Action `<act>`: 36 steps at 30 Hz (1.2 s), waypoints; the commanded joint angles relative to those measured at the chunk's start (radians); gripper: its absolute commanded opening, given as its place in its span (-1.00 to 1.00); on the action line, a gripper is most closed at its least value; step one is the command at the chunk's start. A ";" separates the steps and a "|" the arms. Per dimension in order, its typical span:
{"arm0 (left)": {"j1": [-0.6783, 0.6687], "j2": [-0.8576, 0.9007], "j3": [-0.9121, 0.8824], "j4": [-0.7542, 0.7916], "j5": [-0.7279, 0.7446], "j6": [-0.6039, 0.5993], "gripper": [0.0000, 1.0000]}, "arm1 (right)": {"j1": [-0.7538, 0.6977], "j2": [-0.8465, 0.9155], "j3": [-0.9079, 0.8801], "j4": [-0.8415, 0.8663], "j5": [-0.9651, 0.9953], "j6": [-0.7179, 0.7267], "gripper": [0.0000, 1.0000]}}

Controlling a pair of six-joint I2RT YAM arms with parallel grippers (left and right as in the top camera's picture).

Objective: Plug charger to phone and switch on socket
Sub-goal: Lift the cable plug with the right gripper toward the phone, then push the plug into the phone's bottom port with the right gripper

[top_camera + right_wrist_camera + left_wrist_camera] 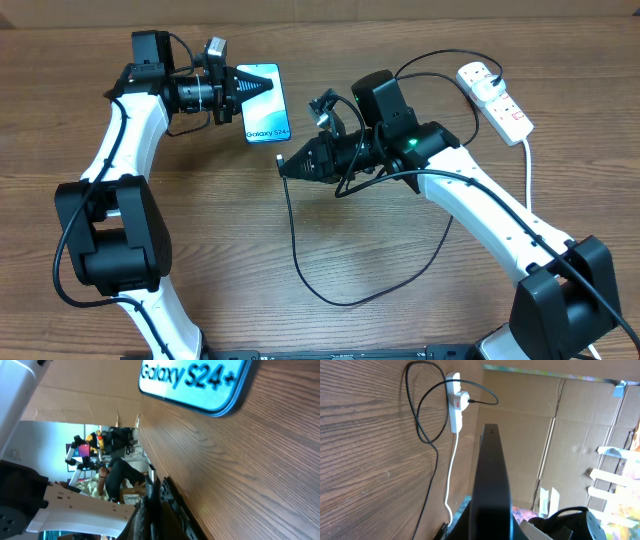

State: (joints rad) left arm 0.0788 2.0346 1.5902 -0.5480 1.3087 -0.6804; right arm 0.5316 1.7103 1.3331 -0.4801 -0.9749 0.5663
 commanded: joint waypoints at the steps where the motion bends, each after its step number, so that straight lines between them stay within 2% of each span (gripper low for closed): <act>1: 0.003 -0.034 0.004 0.006 0.023 -0.016 -0.92 | 0.013 0.005 -0.005 0.023 0.024 0.057 -0.93; 9: 0.003 -0.034 0.004 0.008 0.023 -0.015 -0.92 | 0.023 0.022 -0.008 0.089 0.024 0.121 -0.93; 15: 0.003 -0.034 0.004 0.053 0.054 -0.015 -0.92 | 0.030 0.034 -0.109 0.296 -0.023 0.212 -0.93; 18: 0.003 -0.034 0.004 0.081 0.085 -0.015 -0.91 | 0.029 0.034 -0.132 0.338 -0.026 0.219 -0.93; 36: 0.003 -0.034 0.004 0.082 0.134 -0.003 -0.92 | 0.010 0.034 -0.134 0.437 -0.011 0.242 -0.93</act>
State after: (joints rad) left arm 0.0788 2.0346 1.5902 -0.4706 1.3823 -0.6815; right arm 0.5556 1.7374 1.2037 -0.0608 -0.9833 0.7895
